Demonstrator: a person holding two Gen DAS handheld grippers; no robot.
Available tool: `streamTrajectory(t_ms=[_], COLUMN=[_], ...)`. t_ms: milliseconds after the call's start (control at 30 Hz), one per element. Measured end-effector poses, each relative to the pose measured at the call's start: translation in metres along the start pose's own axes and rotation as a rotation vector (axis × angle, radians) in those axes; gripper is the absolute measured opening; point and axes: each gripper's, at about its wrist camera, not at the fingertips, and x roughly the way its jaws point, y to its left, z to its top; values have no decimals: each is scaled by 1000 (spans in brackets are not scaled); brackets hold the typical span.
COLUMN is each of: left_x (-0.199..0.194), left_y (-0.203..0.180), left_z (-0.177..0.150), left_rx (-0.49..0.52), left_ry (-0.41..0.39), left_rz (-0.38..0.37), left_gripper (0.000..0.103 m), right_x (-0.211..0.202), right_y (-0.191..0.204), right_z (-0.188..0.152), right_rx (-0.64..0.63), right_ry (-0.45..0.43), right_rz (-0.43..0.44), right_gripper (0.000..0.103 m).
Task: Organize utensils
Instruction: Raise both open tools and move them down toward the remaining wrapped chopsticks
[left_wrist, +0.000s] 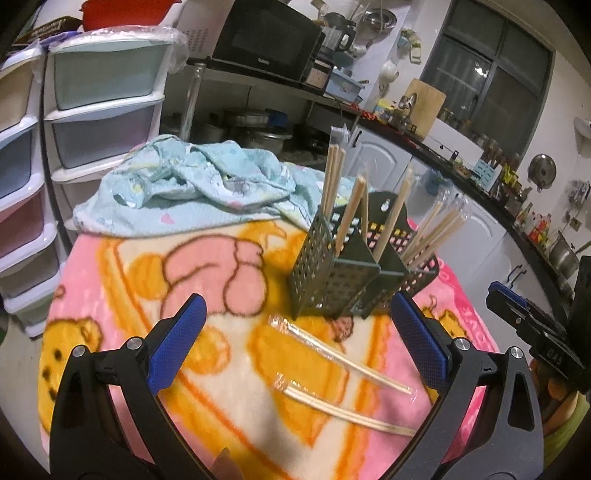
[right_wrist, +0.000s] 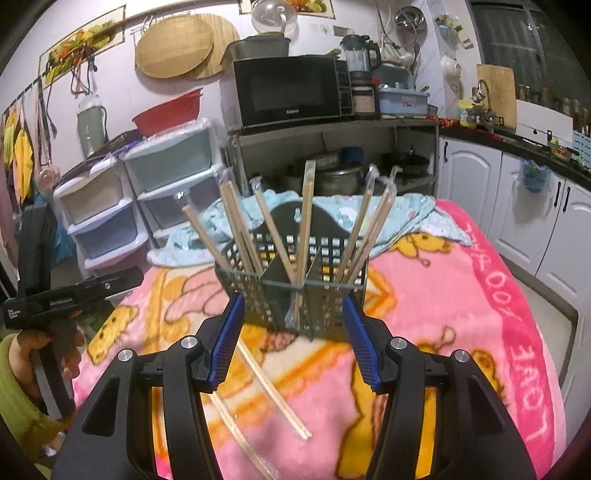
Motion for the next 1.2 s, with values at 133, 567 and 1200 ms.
streamTrajectory(t_ms=[133, 567, 1200], left_x=[3, 26, 64], left_y=[-2, -11, -2], left_z=[-8, -32, -70], left_rx=[11, 52, 55], left_ry=[17, 110, 269], left_rz=[3, -15, -47], left_gripper=[92, 92, 65], right_x=[1, 14, 45], right_y=[3, 0, -6], right_z=[-8, -42, -96], right_rx=[-11, -24, -34], right_ry=[20, 129, 315], right_rz=[0, -8, -11], right_gripper=[53, 53, 41])
